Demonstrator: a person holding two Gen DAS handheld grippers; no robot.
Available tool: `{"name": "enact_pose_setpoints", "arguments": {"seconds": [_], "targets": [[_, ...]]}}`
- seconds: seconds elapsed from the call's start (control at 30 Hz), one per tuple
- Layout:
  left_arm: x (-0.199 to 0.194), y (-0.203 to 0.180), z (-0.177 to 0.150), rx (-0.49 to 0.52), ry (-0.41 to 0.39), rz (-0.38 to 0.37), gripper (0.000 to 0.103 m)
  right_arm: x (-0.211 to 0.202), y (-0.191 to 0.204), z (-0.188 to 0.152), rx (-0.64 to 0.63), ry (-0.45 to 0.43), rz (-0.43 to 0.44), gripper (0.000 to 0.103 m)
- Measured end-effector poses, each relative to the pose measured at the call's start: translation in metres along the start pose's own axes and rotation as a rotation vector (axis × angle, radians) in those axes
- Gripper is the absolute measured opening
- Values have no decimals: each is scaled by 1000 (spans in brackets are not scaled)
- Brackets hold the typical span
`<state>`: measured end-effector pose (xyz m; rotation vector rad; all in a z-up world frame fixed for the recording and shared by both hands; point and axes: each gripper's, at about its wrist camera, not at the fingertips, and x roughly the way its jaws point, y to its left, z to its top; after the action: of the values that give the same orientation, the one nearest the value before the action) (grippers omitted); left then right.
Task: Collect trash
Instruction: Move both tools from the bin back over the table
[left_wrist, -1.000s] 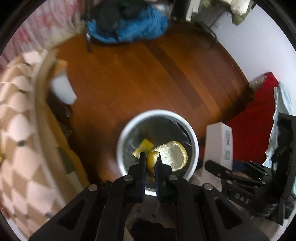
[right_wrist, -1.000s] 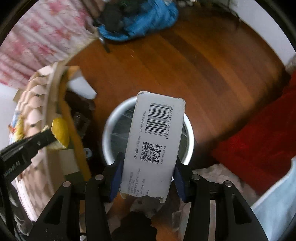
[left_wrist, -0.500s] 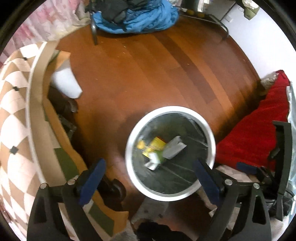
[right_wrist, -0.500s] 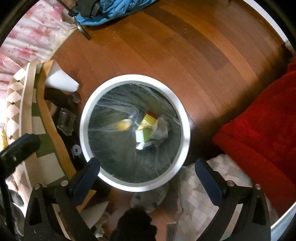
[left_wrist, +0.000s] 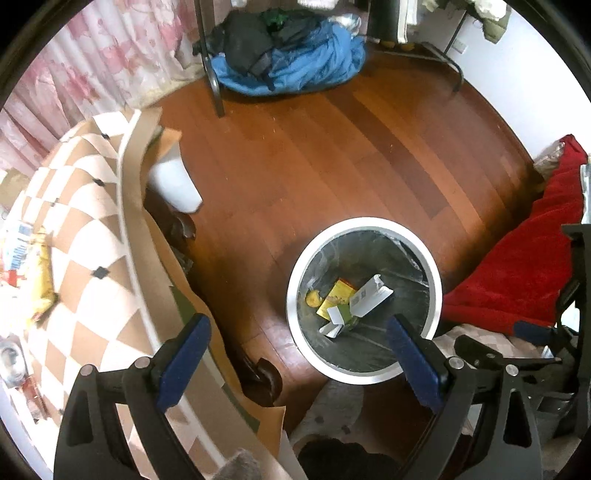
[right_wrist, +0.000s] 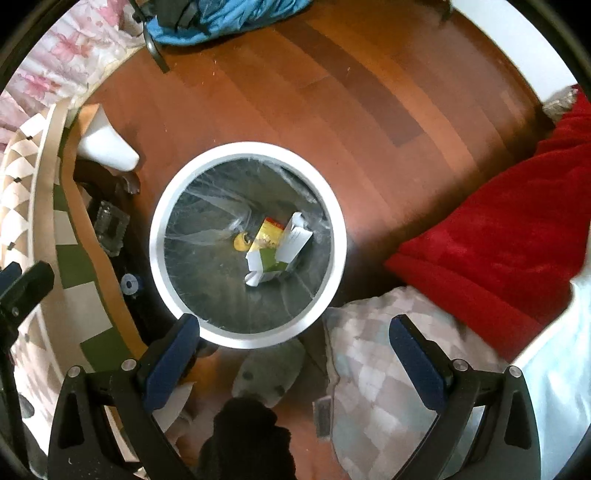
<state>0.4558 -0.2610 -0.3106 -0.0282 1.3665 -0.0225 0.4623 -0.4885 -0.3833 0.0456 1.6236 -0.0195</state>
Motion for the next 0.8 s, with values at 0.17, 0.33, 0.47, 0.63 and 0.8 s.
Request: {"name": "enact_pose_setpoints", "arguments": {"seconds": [0.17,0.33,0.47,0.63,0.8], "targets": [[-40,-2,-7,5,-66,0,97,-41,-1,-12,5,-55,-2,103],[-79,1,-14,1,-125,-7,97,-87,1,-28,4,-119,2,103],[-112,8,-20,-15,-178,-21,97,-127,6,-43,18,-180,27,103],[-157,26,-29,-53,-259,31,97,-178,22,-62,15,-270,71,103],[-193,67,-40,-130,-333,55,97,-226,52,-81,-1,-382,99,103]]}}
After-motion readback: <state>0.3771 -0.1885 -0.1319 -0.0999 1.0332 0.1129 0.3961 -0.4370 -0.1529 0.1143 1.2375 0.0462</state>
